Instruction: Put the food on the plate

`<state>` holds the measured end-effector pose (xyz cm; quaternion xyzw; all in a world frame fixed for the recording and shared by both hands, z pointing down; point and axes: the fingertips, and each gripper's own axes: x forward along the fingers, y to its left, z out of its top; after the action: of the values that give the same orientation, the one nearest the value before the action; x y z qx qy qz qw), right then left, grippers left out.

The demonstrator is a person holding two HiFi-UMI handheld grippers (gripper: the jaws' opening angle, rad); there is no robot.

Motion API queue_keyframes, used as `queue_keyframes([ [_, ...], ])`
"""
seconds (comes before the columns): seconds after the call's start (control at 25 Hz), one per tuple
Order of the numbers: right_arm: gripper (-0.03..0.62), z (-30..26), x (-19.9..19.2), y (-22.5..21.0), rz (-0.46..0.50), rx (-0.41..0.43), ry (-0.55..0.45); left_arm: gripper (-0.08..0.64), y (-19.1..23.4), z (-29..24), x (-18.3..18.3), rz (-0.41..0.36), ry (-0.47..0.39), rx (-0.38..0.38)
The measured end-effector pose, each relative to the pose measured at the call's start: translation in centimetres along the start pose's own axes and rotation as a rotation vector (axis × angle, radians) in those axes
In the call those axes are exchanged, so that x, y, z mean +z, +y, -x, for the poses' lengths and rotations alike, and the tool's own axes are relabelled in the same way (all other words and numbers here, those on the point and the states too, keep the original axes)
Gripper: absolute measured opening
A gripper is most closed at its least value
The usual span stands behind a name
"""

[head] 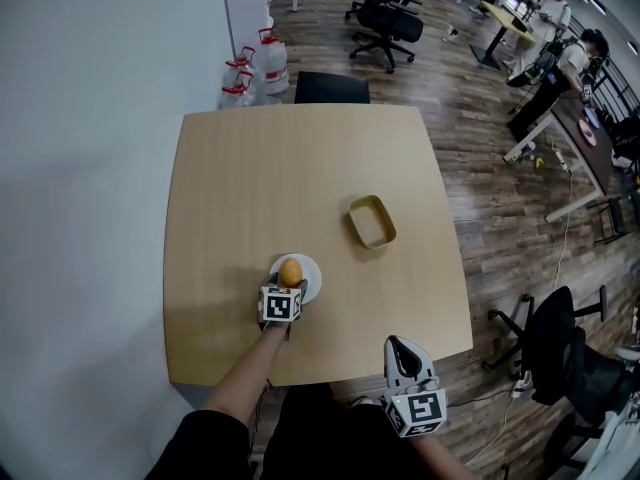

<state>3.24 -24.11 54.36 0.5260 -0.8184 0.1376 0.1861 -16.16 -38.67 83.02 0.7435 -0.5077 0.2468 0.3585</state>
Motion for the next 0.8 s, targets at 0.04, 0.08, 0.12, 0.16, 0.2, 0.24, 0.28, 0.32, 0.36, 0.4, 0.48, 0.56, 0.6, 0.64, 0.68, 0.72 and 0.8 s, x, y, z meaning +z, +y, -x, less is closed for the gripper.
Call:
queue_keyframes([
  [0.04, 0.060, 0.1, 0.0, -0.2, -0.003, -0.006, 0.000, 0.325, 0.0, 0.1, 0.2, -0.002, -0.009, 0.000],
  [0.08, 0.060, 0.1, 0.0, -0.4, -0.005, -0.010, 0.000, 0.325, 0.0, 0.2, 0.5, 0.001, -0.018, -0.001],
  [0.12, 0.060, 0.0, -0.1, -0.5, -0.006, -0.013, -0.001, 0.325, 0.0, 0.2, 0.7, 0.004, -0.025, -0.004],
  [0.16, 0.060, -0.2, -0.2, -0.5, -0.006, -0.013, -0.001, 0.325, 0.0, 0.2, 0.9, 0.006, -0.030, -0.008],
  [0.2, 0.060, -0.3, -0.2, -0.5, -0.006, -0.010, -0.001, 0.325, -0.1, 0.0, 1.0, 0.003, -0.033, -0.013],
  [0.24, 0.060, -0.5, -0.2, -0.4, -0.004, -0.006, -0.001, 0.325, -0.2, -0.1, 1.0, -0.002, -0.035, -0.017],
  [0.28, 0.060, -0.5, -0.2, -0.2, -0.002, 0.001, 0.000, 0.325, -0.4, -0.1, 1.1, -0.007, -0.036, -0.019],
  [0.32, 0.060, -0.5, -0.2, -0.1, 0.001, 0.007, 0.000, 0.326, -0.5, 0.0, 1.1, -0.013, -0.037, -0.018],
  [0.36, 0.060, -0.4, -0.2, -0.1, 0.005, 0.011, 0.000, 0.325, -0.5, 0.1, 1.1, -0.019, -0.038, -0.016],
  [0.4, 0.060, -0.2, -0.3, -0.1, 0.007, 0.013, 0.000, 0.325, -0.5, 0.2, 1.0, -0.023, -0.040, -0.011],
  [0.48, 0.060, 0.0, -0.5, -0.3, 0.006, 0.012, 0.003, 0.326, -0.2, 0.5, 1.0, -0.026, -0.046, 0.000],
  [0.56, 0.060, 0.3, -0.6, -0.4, 0.004, 0.010, 0.005, 0.325, 0.0, 0.9, 1.1, -0.019, -0.056, 0.003],
  [0.6, 0.060, 0.4, -0.5, -0.4, 0.005, 0.010, 0.004, 0.325, 0.1, 1.0, 1.2, -0.014, -0.058, -0.003],
  [0.64, 0.060, 0.4, -0.5, -0.3, 0.006, 0.010, 0.002, 0.326, 0.2, 1.2, 1.2, -0.011, -0.057, -0.012],
  [0.68, 0.060, 0.3, -0.3, -0.1, 0.007, 0.012, 0.000, 0.327, 0.3, 1.3, 1.3, -0.010, -0.056, -0.023],
  [0.72, 0.060, 0.1, -0.3, 0.0, 0.006, 0.014, 0.000, 0.327, 0.4, 1.4, 1.4, -0.011, -0.056, -0.035],
  [0.8, 0.060, -0.2, -0.5, 0.2, 0.001, 0.023, 0.012, 0.328, 0.4, 1.6, 1.7, -0.011, -0.064, -0.058],
])
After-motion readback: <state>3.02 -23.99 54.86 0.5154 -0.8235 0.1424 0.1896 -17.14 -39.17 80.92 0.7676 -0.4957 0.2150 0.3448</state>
